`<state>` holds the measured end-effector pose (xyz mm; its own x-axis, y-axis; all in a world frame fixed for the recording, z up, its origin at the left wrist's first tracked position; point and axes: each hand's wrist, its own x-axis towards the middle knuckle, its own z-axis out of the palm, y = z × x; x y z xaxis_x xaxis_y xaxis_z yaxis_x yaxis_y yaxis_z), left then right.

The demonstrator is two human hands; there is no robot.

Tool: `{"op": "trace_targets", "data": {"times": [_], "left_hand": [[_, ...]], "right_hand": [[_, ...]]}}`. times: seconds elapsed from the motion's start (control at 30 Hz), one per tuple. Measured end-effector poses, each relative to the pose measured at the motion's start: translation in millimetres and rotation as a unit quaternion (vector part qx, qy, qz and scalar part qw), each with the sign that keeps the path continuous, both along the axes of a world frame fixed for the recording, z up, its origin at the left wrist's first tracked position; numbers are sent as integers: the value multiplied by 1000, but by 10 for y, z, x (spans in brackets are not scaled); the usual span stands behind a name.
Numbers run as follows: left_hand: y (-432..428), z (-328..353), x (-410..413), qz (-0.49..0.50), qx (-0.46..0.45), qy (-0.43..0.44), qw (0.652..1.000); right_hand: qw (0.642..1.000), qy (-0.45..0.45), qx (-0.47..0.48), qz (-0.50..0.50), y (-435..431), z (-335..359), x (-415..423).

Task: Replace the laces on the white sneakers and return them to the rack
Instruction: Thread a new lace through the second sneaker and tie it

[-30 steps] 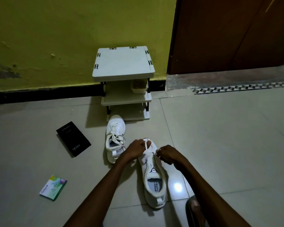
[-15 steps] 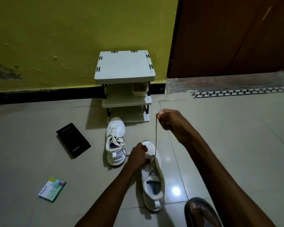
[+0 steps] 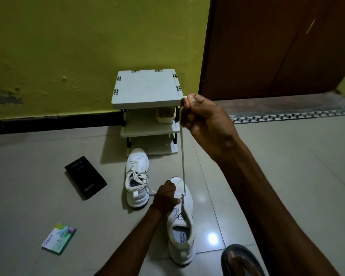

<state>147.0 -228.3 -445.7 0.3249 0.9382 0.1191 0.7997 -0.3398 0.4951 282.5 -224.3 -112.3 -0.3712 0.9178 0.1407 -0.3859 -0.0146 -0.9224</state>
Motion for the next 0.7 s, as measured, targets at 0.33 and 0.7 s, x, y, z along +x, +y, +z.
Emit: {"op": "trace_targets", "data": {"times": [0.33,0.7], "left_hand": [[43,555,90,239,-259,-281,893],[378,2095,38,203,-167,-453,852]], "right_hand": [[997,-29,-67,-11,46,-246,36],[883,-424,134,-151,160,-213,105]]}}
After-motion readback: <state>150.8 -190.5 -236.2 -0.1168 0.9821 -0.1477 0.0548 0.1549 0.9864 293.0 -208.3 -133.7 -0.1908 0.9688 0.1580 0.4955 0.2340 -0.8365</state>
